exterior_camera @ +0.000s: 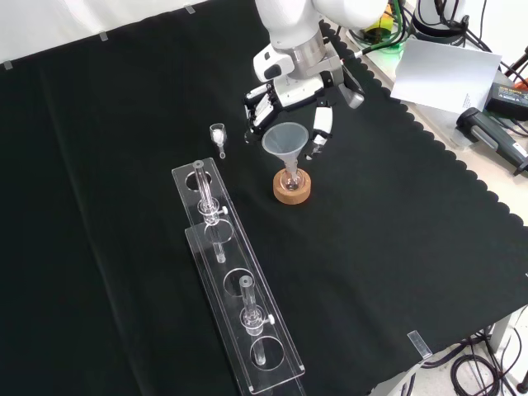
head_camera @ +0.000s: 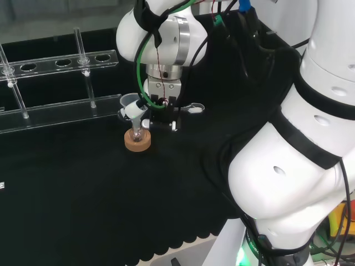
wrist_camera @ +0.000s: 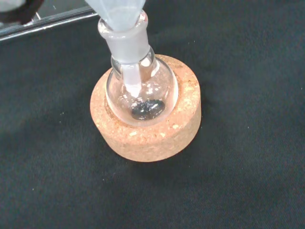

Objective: Place the funnel on the round-bottom flask.

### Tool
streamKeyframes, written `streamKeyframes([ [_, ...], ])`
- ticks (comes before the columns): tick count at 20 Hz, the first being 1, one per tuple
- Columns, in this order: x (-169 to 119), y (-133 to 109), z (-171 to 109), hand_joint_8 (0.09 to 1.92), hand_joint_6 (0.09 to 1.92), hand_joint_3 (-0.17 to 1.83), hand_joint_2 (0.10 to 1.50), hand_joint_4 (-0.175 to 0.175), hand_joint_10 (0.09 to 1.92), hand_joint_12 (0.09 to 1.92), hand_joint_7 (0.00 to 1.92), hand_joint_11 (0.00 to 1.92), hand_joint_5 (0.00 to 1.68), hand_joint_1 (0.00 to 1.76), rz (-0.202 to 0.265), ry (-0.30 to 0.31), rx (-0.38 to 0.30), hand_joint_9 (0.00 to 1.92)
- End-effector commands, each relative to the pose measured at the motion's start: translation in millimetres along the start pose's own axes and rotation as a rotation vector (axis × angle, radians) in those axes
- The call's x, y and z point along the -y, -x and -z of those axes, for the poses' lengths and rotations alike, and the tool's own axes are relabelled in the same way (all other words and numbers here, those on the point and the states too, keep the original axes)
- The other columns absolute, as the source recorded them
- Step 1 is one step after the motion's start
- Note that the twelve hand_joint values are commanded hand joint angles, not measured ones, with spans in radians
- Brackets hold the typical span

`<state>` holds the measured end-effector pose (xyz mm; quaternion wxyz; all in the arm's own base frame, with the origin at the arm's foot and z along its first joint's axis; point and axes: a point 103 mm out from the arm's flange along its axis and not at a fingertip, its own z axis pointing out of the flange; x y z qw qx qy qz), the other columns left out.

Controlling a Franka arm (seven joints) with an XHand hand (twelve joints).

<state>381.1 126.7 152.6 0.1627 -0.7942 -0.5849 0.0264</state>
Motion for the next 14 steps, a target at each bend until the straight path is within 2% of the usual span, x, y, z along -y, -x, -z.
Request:
streamKeyframes([
  [1,0.3,-2.7,-1.3,0.39,0.09,0.35,0.55,0.005,0.55,1.14,0.51,0.0,0.34,0.55,0.008,-0.025,0.009,0.43],
  [5,-0.1,-3.6,-3.0,0.47,0.09,0.28,0.57,0.011,0.66,1.07,0.33,0.0,0.19,0.52,0.019,-0.071,0.002,0.25],
  [10,0.0,-3.7,-3.5,0.53,0.09,0.2,0.58,0.015,0.76,0.94,0.12,0.0,0.03,0.5,0.024,-0.09,0.007,0.05],
  [14,0.3,-3.4,-2.6,0.52,0.09,0.16,0.58,0.024,0.71,0.89,0.02,0.0,0.0,0.49,0.028,-0.094,0.006,0.0],
])
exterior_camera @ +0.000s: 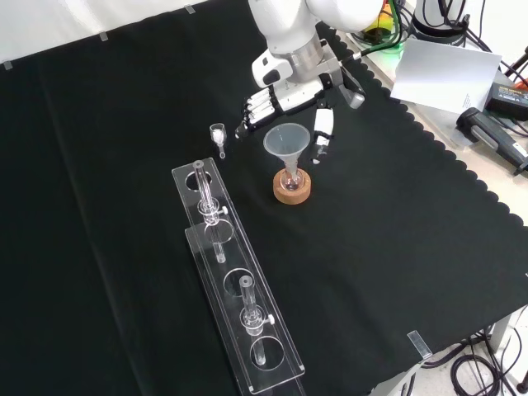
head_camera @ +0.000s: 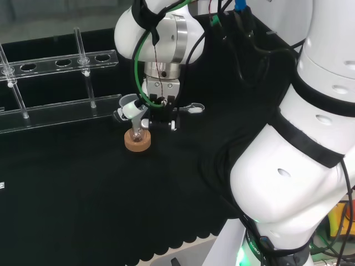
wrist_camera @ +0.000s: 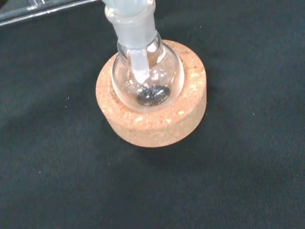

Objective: Place the funnel on the round-bottom flask.

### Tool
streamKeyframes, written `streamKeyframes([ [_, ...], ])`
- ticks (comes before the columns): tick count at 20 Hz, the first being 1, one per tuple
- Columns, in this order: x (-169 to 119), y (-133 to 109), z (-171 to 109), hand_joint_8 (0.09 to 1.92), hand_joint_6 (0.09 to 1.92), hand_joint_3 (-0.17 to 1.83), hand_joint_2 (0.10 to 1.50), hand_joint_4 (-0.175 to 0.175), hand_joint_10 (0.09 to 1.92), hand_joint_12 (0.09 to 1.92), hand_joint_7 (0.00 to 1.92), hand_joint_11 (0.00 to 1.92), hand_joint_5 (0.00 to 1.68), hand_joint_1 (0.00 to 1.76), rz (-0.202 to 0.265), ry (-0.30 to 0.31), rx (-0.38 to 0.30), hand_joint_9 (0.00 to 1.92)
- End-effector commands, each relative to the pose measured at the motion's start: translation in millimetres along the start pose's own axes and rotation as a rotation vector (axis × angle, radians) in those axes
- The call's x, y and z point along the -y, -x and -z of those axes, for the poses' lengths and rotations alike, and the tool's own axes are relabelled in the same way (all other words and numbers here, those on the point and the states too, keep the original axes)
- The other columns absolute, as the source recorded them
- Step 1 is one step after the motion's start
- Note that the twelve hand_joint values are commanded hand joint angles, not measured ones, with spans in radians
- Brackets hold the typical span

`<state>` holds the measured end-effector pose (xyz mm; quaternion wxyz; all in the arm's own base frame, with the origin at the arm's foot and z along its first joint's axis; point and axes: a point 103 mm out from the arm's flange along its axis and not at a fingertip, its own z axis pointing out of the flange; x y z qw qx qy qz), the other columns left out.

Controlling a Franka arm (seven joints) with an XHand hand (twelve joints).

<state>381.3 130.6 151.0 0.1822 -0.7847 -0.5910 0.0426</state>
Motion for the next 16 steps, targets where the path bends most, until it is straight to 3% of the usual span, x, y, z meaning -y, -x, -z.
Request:
streamKeyframes([
  [1,0.3,-0.1,0.7,0.49,0.09,0.15,0.58,0.026,0.68,0.88,0.01,0.0,0.0,0.49,0.013,-0.037,0.006,0.0],
  [6,0.8,-2.0,11.6,0.33,0.09,0.1,0.58,0.034,0.55,0.78,0.0,0.0,0.0,0.47,0.031,-0.046,0.004,0.0],
  [11,1.9,-7.2,31.7,0.16,0.09,0.03,0.58,0.044,0.21,0.46,0.0,0.0,0.0,0.42,0.047,-0.044,0.021,0.0],
  [16,8.5,-13.8,59.1,0.09,0.09,0.01,0.57,0.048,0.09,0.28,0.0,0.0,0.0,0.4,0.067,0.008,0.045,0.0],
])
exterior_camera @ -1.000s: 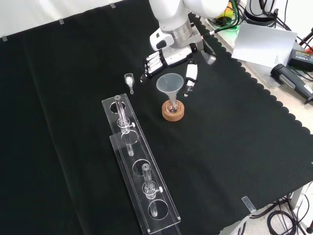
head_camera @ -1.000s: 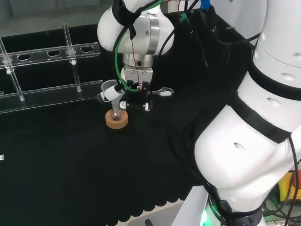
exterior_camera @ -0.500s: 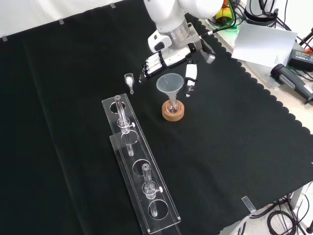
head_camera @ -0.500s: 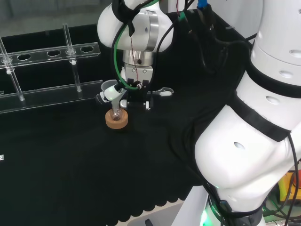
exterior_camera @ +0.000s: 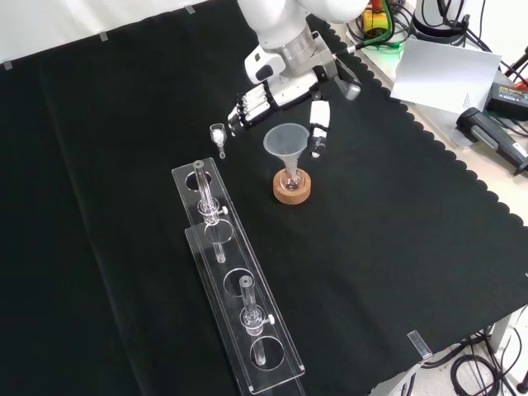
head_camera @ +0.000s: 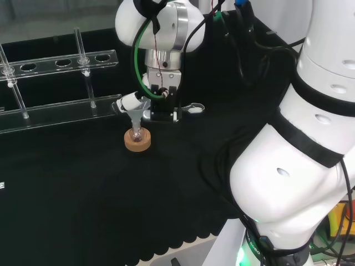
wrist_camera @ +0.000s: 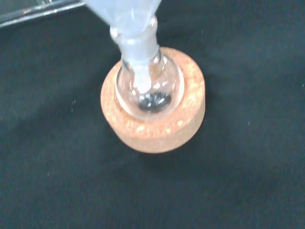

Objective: Place the funnel on the round-bottom flask.

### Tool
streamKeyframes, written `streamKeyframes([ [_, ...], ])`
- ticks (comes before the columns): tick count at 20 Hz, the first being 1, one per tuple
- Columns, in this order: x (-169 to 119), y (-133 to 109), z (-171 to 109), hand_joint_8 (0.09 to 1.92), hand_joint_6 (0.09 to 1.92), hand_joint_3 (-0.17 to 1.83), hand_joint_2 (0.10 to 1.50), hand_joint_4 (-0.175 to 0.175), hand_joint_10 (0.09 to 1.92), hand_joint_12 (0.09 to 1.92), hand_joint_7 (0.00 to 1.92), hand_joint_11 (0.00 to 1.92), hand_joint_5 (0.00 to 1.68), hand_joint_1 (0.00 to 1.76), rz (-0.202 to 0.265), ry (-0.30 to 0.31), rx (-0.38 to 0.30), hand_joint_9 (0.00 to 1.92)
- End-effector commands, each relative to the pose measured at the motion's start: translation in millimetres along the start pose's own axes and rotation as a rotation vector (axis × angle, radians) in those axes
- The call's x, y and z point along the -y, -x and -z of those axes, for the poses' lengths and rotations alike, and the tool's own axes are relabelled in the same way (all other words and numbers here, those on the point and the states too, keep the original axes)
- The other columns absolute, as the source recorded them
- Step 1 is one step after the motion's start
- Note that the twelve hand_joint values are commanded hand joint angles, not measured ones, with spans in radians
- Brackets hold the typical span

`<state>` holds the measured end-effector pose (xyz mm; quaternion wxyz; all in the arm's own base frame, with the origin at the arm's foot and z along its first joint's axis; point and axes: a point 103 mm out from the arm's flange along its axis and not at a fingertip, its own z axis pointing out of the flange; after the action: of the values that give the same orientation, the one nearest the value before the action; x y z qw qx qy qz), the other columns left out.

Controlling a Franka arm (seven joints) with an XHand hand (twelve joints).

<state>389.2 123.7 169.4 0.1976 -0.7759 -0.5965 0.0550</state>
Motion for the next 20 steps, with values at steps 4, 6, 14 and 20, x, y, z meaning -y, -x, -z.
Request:
streamKeyframes([
  [4,22.8,-18.4,61.5,0.09,0.09,0.01,0.57,0.048,0.09,0.24,0.01,0.0,0.0,0.39,0.056,0.118,0.059,0.0],
  [6,29.6,-18.7,74.3,0.09,0.09,0.01,0.57,0.047,0.1,0.23,0.03,0.0,0.0,0.39,0.059,0.173,0.063,0.01],
  [14,39.3,-16.0,94.6,0.38,0.09,0.01,0.6,0.037,0.71,0.56,0.13,0.0,0.0,0.41,0.05,0.27,0.082,0.0],
  [20,34.3,-16.3,98.8,0.46,0.09,0.01,0.62,0.03,0.78,0.61,0.14,0.0,0.0,0.44,0.08,0.268,0.1,0.0],
])
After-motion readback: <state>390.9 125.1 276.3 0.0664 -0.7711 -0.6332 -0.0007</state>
